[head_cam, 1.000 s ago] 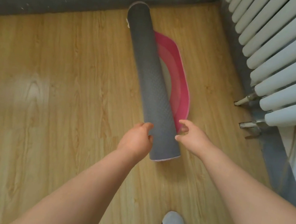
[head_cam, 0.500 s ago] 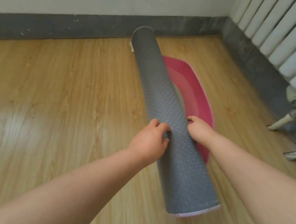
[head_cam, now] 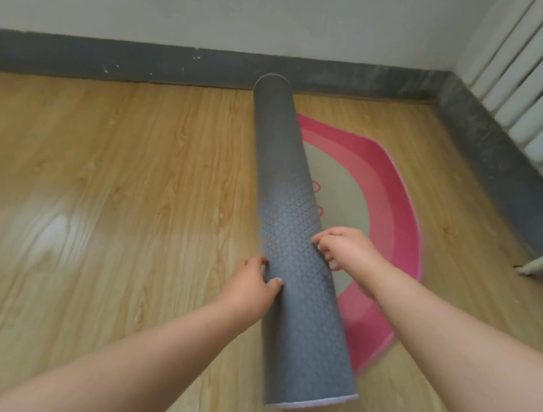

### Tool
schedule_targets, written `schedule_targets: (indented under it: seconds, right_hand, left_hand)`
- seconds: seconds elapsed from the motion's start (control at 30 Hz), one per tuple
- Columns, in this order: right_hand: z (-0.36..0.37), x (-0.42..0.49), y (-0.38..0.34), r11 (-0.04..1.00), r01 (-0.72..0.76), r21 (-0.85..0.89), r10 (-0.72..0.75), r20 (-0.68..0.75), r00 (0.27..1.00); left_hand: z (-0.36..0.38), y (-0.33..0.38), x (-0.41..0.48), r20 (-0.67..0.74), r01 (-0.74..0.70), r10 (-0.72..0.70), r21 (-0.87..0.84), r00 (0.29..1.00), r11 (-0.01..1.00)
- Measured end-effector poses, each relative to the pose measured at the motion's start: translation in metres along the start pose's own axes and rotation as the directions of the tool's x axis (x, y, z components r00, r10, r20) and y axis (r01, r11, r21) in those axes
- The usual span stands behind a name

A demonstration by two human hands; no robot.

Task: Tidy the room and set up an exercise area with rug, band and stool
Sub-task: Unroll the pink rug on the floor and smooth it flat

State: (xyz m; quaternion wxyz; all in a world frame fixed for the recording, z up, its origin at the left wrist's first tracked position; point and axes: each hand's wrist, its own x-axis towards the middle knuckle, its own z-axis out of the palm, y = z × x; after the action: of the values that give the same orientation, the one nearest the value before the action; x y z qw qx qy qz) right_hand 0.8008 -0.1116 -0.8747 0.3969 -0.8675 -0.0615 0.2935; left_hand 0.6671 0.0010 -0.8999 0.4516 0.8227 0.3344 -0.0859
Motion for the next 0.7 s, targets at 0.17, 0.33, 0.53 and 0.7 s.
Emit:
schedule_targets:
  seconds: [0.17,0.33,0.53,0.7]
  right_hand:
    - [0.037,-0.01,-0.002,0.979,0.005,-0.204,0.006,0.054,0.998]
    - [0.078,-0.032,-0.008,0.966,-0.095,-0.242,0.168,0.301,0.939]
    - [0.11,-0.039,-0.011,0.979,-0.169,-0.11,0.199,0.374,0.906]
    - [0.103,-0.042,0.009,0.953,-0.298,0.056,0.247,0.428,0.87]
  left_hand:
    - [-0.039,-0.031,-0.007,-0.013,0.141,-0.145,-0.157,0.989,0.977]
    - [-0.074,-0.053,-0.01,0.11,0.249,-0.23,-0.204,0.967,0.947]
    - [-0.079,-0.076,-0.006,0.206,0.327,-0.276,-0.285,0.939,0.901]
    - [-0.049,-0.081,0.0,0.16,0.22,-0.171,-0.366,0.972,0.904]
